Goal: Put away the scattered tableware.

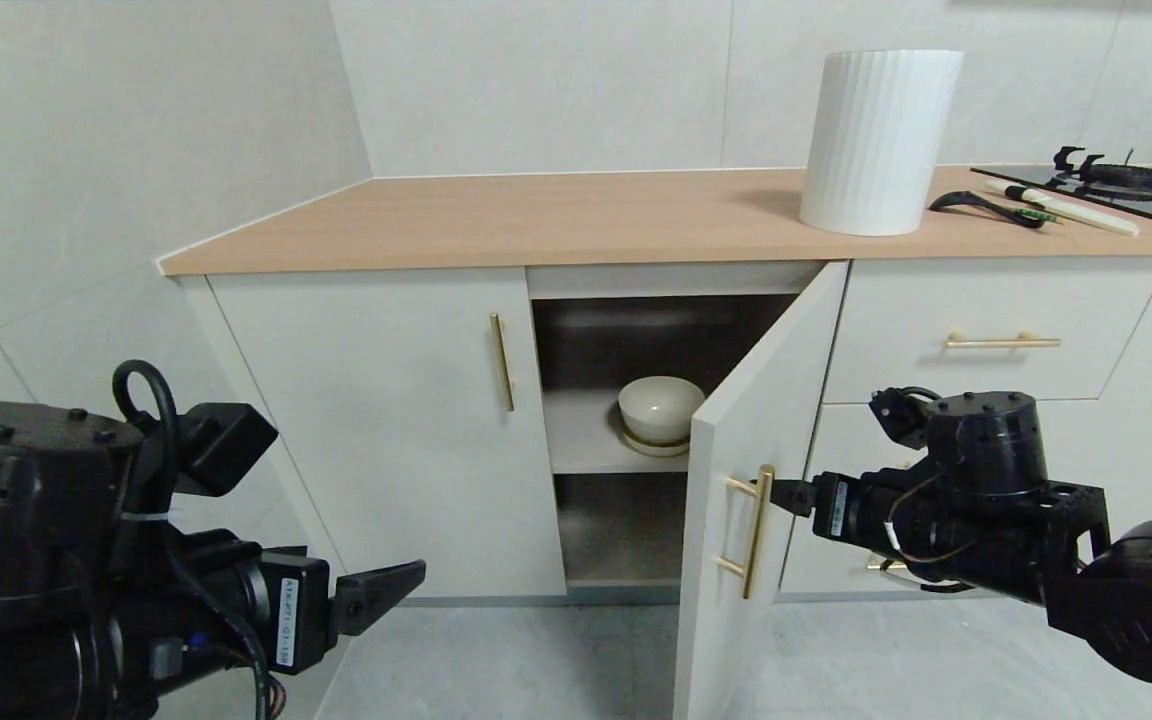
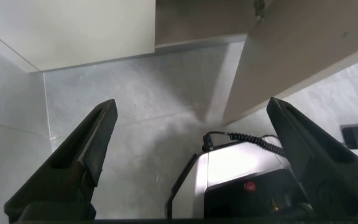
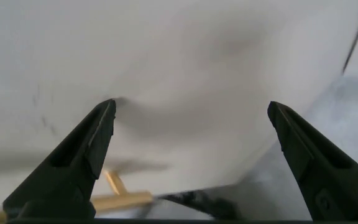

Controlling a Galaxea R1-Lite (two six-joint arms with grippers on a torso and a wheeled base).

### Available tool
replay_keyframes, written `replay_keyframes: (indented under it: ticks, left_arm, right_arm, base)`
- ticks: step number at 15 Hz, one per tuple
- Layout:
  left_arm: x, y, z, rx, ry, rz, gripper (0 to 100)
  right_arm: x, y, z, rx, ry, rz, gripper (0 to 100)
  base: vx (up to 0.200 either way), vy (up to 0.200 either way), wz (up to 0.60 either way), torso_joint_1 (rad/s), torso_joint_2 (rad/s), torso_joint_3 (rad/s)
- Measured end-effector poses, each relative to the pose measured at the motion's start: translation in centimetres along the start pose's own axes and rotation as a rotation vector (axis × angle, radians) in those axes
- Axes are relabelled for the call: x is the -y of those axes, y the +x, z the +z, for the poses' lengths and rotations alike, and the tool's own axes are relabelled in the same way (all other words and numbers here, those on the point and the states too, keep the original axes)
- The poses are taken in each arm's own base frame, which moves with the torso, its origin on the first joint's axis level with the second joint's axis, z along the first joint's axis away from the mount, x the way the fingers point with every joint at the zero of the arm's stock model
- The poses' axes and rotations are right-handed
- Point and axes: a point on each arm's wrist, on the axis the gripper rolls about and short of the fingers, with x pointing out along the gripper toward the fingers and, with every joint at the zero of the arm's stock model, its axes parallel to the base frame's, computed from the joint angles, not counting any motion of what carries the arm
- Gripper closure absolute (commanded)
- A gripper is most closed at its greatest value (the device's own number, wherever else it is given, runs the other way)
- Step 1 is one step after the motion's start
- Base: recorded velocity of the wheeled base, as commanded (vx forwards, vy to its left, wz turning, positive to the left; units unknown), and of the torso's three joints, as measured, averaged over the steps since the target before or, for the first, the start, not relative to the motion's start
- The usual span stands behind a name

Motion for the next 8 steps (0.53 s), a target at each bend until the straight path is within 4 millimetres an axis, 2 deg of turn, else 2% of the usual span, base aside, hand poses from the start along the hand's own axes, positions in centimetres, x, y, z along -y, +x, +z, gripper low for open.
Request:
replay_keyframes:
  ticks: [8]
  left_arm:
    - [-0.1,-0.3,0.0,0.029,0.011,0.001,0]
  right_arm:
    - [-0.6,4.1,1.8,0.047,-0.024,0.021,0]
  base:
    - [0.0,0.0,0.0,0.0,0.0,0.0]
